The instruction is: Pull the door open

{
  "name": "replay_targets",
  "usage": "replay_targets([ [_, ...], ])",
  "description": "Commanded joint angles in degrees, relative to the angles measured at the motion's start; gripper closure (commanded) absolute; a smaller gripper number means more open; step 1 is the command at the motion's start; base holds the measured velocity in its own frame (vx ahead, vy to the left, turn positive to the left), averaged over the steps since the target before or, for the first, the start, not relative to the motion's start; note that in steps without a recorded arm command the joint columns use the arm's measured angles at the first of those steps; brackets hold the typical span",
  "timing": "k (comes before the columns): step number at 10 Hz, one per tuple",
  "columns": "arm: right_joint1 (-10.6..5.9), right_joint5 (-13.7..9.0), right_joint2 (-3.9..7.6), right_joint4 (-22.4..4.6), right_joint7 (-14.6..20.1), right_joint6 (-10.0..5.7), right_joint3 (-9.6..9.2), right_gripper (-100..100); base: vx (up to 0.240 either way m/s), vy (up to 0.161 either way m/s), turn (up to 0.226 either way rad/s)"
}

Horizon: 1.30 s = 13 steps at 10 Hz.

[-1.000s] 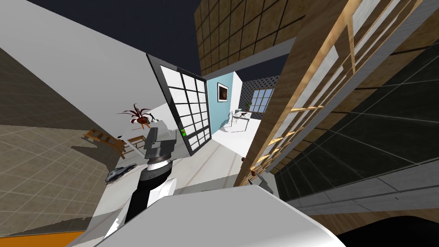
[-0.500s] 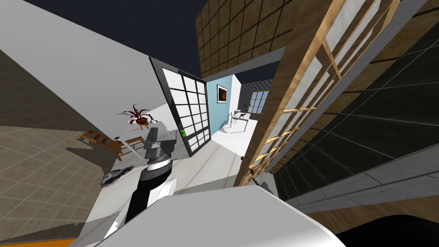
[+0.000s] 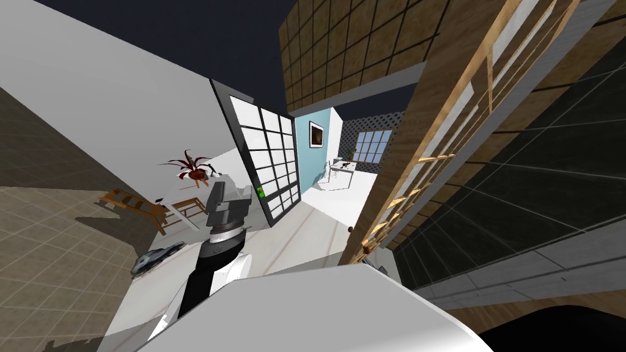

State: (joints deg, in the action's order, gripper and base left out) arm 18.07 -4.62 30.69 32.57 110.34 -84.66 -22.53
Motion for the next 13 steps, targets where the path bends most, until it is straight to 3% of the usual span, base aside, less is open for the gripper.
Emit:
replay_targets([
  [1,-0.51,-0.03,-0.46,-2.30,-0.05,-1.49,0.00,-100,0.037,0.052,-0.027],
  [3,-0.37,-0.16,-0.85,-4.47,-0.16,-3.31,0.10,-100,-0.007,0.018,-0.025],
  [4,-0.37,-0.16,-0.85,-4.47,-0.16,-3.31,0.10,-100,-0.009,-0.024,-0.015],
  [8,-0.08,-0.44,-1.63,-8.83,-0.43,-7.20,0.31,-100,-0.007,-0.029,-0.030],
  [9,-0.08,-0.44,-1.63,-8.83,-0.43,-7.20,0.31,-100,-0.012,-0.026,-0.007],
  [10,0.05,-0.56,-1.99,-10.78,-0.57,-9.13,0.41,-100,-0.025,-0.057,-0.020],
  [12,0.05,-0.56,-1.99,-10.78,-0.57,-9.13,0.41,-100,-0.024,-0.009,0.018],
  [13,0.11,-0.62,-2.15,-11.67,-0.63,-10.07,0.45,-100,-0.015,-0.006,0.005],
])
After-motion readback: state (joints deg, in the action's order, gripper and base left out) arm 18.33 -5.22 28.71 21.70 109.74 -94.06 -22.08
